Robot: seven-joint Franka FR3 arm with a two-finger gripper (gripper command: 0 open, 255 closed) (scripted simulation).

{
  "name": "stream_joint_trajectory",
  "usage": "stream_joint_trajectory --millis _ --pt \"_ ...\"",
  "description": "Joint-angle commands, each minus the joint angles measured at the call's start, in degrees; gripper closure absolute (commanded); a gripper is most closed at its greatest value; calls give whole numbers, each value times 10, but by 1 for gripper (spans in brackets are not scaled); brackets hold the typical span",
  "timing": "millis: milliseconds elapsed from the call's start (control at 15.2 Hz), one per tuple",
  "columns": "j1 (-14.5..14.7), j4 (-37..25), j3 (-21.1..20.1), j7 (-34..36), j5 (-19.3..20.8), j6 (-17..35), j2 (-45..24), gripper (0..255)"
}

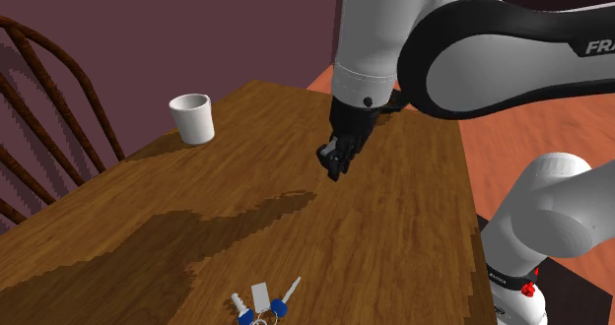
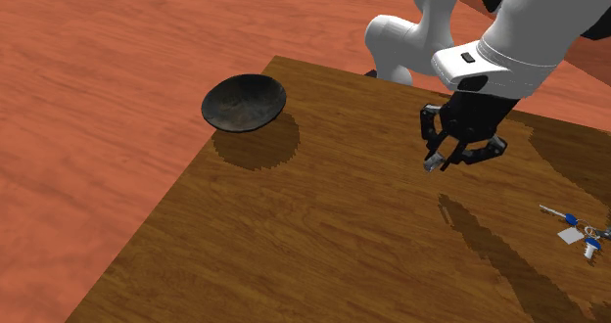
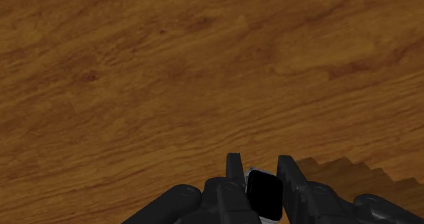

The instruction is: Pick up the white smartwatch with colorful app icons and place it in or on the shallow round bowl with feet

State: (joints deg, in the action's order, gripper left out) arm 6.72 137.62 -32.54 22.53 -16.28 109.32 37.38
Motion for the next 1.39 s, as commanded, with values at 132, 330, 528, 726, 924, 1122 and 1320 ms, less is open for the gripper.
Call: stream_joint_trajectory --millis 132,330,528,726,924,1122,1320 --pt "-2 -28 8 0 6 -30 2 255" --pt "-4 -51 14 0 10 -53 1 255" --pt "-7 -74 19 0 15 -75 0 255" --pt "-9 -99 24 1 19 -97 -3 255" --pt "-11 -121 28 1 23 -117 -6 255" --pt "-19 -102 66 -42 36 -115 5 255" --pt "-29 -88 103 -84 51 -111 11 255"
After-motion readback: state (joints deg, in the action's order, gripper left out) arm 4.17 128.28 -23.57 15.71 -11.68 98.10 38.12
